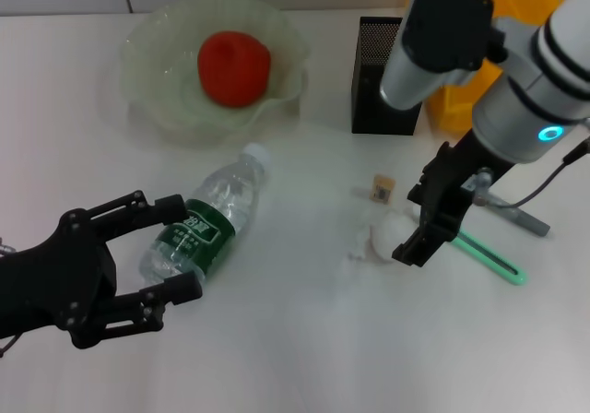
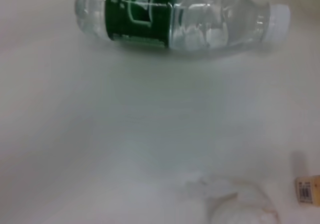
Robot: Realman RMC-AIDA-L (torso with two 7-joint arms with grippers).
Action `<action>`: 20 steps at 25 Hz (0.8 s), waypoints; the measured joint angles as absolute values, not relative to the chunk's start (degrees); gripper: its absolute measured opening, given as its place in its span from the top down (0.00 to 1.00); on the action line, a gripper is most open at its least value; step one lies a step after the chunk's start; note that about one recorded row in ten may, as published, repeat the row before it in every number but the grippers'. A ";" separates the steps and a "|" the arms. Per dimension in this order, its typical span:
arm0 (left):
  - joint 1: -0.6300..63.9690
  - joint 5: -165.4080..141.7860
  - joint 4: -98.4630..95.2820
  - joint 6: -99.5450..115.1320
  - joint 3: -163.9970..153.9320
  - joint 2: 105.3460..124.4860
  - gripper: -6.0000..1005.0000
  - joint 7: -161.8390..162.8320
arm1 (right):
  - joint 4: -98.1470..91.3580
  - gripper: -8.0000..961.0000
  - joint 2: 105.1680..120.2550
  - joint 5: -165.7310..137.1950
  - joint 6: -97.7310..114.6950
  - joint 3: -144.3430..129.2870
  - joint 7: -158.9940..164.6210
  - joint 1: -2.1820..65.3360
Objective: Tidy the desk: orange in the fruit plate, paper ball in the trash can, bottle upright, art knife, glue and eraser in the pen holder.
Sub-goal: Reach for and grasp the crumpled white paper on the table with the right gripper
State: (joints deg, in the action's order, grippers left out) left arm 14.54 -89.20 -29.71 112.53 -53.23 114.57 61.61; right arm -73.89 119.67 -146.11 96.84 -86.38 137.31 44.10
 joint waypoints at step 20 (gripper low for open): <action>14.88 -89.20 -29.71 112.41 -53.27 114.78 0.21 61.58 | -61.54 0.25 119.67 -144.49 82.52 -93.49 138.78 45.34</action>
State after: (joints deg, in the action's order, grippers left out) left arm 14.88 -89.20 -29.71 112.41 -53.27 114.78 61.58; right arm -61.54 119.67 -144.49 82.52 -93.49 138.78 45.34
